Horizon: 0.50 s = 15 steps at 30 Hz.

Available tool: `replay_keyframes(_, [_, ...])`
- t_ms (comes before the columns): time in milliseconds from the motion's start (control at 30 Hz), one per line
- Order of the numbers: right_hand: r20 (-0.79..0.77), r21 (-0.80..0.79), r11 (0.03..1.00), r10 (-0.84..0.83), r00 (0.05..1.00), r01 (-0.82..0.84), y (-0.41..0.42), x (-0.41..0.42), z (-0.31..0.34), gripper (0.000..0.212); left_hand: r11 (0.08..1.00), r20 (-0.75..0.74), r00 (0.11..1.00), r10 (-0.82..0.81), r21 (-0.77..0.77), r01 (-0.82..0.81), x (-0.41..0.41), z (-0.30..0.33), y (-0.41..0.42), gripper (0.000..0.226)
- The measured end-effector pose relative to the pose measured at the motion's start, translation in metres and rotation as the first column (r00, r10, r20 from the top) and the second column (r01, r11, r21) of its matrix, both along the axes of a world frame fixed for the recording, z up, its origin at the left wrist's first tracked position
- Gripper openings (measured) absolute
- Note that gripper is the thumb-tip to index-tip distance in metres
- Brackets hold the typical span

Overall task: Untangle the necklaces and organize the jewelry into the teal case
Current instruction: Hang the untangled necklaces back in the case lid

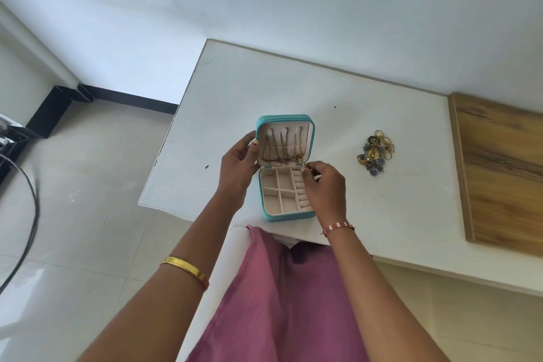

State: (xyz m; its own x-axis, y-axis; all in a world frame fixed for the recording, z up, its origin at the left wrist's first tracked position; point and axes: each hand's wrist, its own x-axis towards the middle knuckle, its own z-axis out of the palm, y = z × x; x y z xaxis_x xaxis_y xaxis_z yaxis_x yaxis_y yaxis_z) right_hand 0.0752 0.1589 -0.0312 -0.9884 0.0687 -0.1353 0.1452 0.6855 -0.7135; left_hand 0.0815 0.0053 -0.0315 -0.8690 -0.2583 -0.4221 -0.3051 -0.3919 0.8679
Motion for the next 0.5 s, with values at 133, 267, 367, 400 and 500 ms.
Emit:
replay_keyframes(133, [-0.002,-0.041,0.998,-0.046,0.999,0.046,-0.001,0.003,-0.004,0.022,0.997,0.099,0.994,0.052,-0.062,-0.046,0.013,-0.007,0.002,0.035])
replay_keyframes(267, [-0.037,-0.057,0.995,-0.086,0.996,0.083,-0.001,0.004,-0.006,0.018,0.998,0.079,0.996,0.034,-0.057,-0.03,0.026,-0.014,0.007,0.029])
replay_keyframes(367, [-0.149,-0.04,0.991,-0.131,0.98,0.126,-0.002,0.003,-0.005,0.01,0.995,0.081,0.996,0.049,-0.093,-0.042,0.024,-0.015,0.007,0.024])
replay_keyframes(400, [-0.178,-0.034,0.991,-0.137,0.974,0.133,-0.003,0.002,-0.005,0.007,0.994,0.082,0.995,0.054,-0.103,-0.046,0.023,-0.014,0.008,0.024])
replay_keyframes(500, [-0.223,-0.018,0.993,-0.118,0.968,0.117,-0.007,0.001,-0.004,0.006,0.991,0.091,0.993,0.071,-0.12,-0.06,0.023,-0.015,0.009,0.027])
